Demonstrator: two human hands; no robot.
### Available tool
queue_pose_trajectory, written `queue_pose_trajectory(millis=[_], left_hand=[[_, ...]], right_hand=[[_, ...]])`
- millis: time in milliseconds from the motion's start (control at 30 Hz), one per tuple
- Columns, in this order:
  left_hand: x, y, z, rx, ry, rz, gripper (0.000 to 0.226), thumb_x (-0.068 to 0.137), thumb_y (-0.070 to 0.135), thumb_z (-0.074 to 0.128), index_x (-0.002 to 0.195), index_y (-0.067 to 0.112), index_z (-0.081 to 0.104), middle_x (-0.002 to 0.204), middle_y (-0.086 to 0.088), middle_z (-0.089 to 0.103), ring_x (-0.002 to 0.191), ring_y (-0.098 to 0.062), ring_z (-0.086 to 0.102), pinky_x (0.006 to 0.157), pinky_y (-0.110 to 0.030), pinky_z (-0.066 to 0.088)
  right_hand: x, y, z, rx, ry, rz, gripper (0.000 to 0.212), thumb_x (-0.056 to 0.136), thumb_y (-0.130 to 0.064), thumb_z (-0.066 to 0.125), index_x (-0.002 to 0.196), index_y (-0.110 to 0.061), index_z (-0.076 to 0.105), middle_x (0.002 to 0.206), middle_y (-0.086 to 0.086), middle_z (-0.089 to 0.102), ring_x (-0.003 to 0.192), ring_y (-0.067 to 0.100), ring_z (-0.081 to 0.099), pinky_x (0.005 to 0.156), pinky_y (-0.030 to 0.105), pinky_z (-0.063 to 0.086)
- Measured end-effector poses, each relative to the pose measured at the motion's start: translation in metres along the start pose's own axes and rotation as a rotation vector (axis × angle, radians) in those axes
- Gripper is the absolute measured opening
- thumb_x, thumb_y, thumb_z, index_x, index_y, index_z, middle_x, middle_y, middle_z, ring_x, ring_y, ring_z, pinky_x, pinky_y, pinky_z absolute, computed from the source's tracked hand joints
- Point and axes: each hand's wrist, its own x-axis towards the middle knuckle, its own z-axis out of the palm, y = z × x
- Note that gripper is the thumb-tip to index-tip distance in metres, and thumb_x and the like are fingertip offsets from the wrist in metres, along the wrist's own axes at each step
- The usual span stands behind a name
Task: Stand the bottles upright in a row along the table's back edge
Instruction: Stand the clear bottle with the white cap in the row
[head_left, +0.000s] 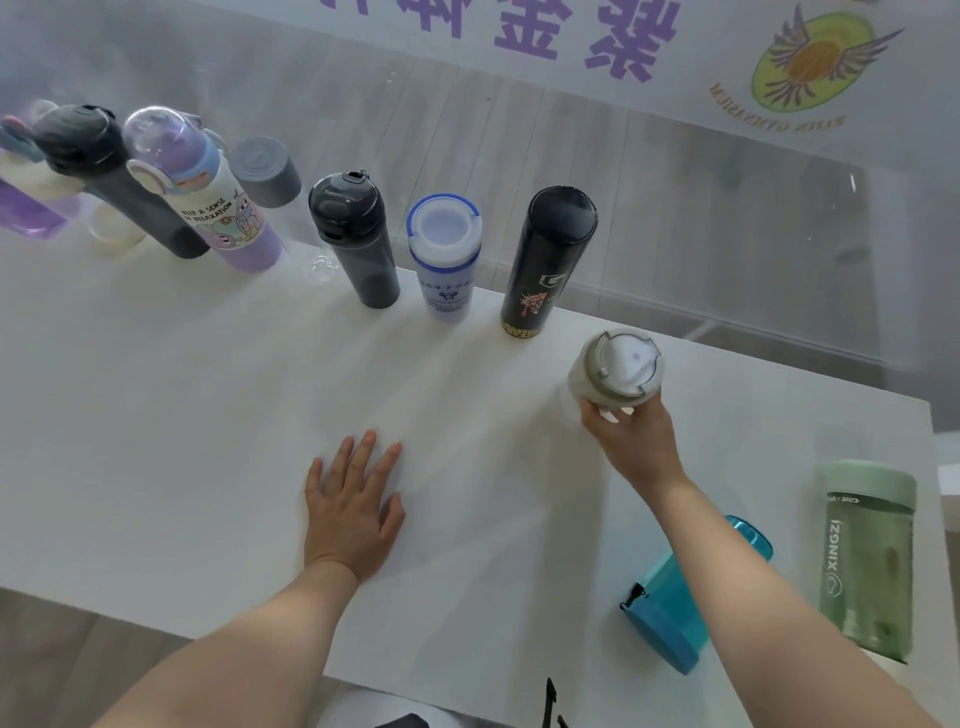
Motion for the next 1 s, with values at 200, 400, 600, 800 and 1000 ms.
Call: queue_pose_trajectory(millis=[200, 400, 600, 800, 1000], left_hand=[[0.000, 0.000, -0.001, -0.022, -0.007, 0.000, 0.061, 0.085, 0.041, 0.036, 0.146, 0.034, 0.032, 0.156, -0.001, 0.031, 0.145, -0.023, 0.021, 0.115, -0.054, 0.013], [0.001, 0.000, -0.001, -0.026, -0.012, 0.002, 0.061, 0.085, 0.040, 0.037, 0.146, 0.034, 0.033, 0.155, -0.002, 0.032, 0.144, -0.023, 0.022, 0.114, -0.055, 0.014], [0.002, 0.000, -0.001, -0.011, -0.021, 0.003, 0.062, 0.085, 0.040, 0.037, 0.146, 0.034, 0.031, 0.156, -0.001, 0.031, 0.144, -0.023, 0.021, 0.114, -0.055, 0.015], [0.002, -0.001, -0.003, -0.027, -0.023, 0.019, 0.062, 0.083, 0.039, 0.038, 0.145, 0.032, 0.035, 0.154, -0.003, 0.034, 0.143, -0.025, 0.023, 0.112, -0.056, 0.015], [0.003, -0.001, -0.004, -0.051, -0.047, 0.029, 0.063, 0.082, 0.038, 0.039, 0.145, 0.032, 0.034, 0.155, -0.003, 0.032, 0.144, -0.025, 0.023, 0.112, -0.057, 0.016]], right_hand=[[0.047, -0.019, 0.001, 0.003, 0.018, -0.009, 0.063, 0.078, -0.025, 0.074, 0.133, -0.029, 0.043, 0.113, -0.013, 0.062, 0.102, 0.013, 0.065, 0.081, 0.012, 0.047], [0.076, -0.024, 0.002, -0.036, 0.016, -0.013, 0.059, 0.079, -0.028, 0.073, 0.133, -0.022, 0.051, 0.120, -0.004, 0.065, 0.103, 0.009, 0.064, 0.070, -0.003, 0.041], [0.085, -0.024, -0.002, -0.037, -0.019, -0.039, 0.054, 0.082, -0.018, 0.072, 0.132, -0.019, 0.053, 0.121, -0.003, 0.064, 0.107, 0.005, 0.062, 0.076, 0.001, 0.043], [0.090, -0.028, -0.017, -0.116, -0.176, -0.043, 0.039, 0.084, -0.011, 0.069, 0.122, -0.020, 0.061, 0.117, -0.003, 0.067, 0.098, -0.007, 0.063, 0.095, 0.027, 0.051], [0.090, -0.034, -0.019, -0.180, -0.193, -0.036, 0.037, 0.086, -0.013, 0.068, 0.121, -0.022, 0.061, 0.117, -0.002, 0.066, 0.101, -0.001, 0.061, 0.091, 0.018, 0.048]])
